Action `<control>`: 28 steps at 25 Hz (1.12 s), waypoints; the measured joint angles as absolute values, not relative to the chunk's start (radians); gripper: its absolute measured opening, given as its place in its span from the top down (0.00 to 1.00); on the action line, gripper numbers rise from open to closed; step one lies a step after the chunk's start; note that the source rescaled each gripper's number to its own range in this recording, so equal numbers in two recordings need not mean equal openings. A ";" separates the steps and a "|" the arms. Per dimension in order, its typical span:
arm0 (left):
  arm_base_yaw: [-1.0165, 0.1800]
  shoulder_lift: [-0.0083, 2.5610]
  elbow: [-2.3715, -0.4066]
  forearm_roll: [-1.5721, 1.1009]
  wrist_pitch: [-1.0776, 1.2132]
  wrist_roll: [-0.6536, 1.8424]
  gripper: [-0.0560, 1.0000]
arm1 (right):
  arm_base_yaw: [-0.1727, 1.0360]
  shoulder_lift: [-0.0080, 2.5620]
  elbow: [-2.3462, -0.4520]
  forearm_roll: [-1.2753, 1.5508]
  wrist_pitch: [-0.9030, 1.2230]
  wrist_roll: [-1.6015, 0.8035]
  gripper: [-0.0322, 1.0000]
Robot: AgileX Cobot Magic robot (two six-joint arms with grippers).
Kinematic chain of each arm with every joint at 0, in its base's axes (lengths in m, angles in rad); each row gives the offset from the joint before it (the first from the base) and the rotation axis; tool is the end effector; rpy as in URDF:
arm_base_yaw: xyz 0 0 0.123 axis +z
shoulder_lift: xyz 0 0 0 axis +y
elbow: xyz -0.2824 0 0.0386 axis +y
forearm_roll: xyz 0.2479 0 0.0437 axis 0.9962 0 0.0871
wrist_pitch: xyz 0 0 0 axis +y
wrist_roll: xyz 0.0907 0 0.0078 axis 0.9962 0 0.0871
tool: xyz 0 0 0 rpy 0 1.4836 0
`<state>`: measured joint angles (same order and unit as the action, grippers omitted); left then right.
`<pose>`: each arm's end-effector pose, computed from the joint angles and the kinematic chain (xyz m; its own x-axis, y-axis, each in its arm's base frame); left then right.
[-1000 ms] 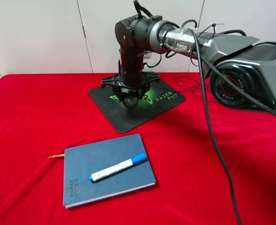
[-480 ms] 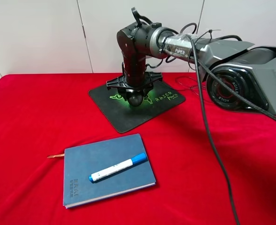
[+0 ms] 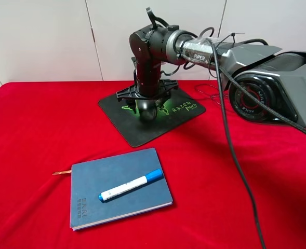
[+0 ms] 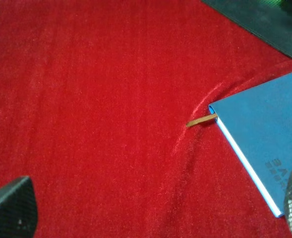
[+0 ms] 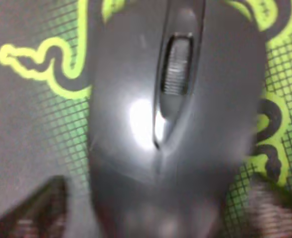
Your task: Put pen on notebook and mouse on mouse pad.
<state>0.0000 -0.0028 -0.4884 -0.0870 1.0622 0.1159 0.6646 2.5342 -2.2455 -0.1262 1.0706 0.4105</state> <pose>-0.0042 -0.0069 0.2741 -0.4575 0.0732 -0.8862 0.1011 0.9944 0.0299 0.4240 0.3194 0.1374 -0.9072 -0.2782 -0.3156 -0.2941 0.9558 0.0029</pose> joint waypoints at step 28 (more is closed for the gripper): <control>0.000 -0.003 -0.488 -0.088 1.062 0.116 0.00 | 0.665 2.296 -2.237 -0.109 1.217 0.178 0.00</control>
